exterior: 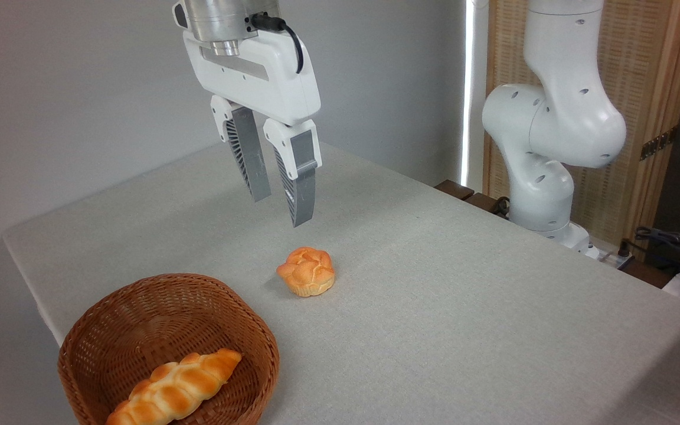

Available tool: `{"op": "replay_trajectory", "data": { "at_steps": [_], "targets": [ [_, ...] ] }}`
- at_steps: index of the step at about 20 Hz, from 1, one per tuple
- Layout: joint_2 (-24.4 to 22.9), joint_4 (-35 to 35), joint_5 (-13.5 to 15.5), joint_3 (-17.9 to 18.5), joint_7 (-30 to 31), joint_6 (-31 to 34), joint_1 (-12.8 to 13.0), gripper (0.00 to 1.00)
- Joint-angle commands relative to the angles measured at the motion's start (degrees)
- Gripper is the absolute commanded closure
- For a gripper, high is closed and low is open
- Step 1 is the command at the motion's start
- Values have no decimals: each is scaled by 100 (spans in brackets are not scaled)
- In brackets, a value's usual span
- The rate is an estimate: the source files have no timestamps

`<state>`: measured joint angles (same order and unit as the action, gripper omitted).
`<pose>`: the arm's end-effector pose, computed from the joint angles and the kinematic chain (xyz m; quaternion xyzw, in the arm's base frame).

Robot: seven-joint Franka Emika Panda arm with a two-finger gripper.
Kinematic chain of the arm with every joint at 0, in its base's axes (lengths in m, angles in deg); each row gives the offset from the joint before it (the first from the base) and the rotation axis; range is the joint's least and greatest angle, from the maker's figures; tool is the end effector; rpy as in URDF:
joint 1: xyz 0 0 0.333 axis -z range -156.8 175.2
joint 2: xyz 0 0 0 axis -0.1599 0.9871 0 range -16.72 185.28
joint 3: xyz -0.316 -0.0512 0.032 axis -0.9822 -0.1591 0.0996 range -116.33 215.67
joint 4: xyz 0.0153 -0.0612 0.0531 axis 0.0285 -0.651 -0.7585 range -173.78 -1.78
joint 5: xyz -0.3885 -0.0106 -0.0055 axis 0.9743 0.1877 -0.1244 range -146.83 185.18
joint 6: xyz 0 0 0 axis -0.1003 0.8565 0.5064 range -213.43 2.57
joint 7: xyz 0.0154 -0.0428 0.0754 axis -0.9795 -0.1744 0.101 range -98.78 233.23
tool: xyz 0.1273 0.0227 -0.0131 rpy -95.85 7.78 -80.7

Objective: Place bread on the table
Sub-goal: 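Move the open gripper over the wicker basket and lower toward the braided roll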

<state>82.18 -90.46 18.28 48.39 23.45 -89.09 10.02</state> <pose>0.5391 -0.0180 0.6064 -0.9209 0.3898 0.0022 0.0079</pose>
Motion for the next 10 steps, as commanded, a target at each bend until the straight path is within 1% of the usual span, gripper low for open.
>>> {"op": "replay_trajectory", "data": {
  "at_steps": [1, 4, 7, 10],
  "targets": [
    [52, 92, 19, 66, 62, -39, 33, 0],
    [61, 92, 10, 58, 70, -66, 33, 0],
    [61, 66, 10, 58, 88, -241, 33, 0],
    [140, 39, 2, 58, 62, -670, 33, 0]
  ]
}}
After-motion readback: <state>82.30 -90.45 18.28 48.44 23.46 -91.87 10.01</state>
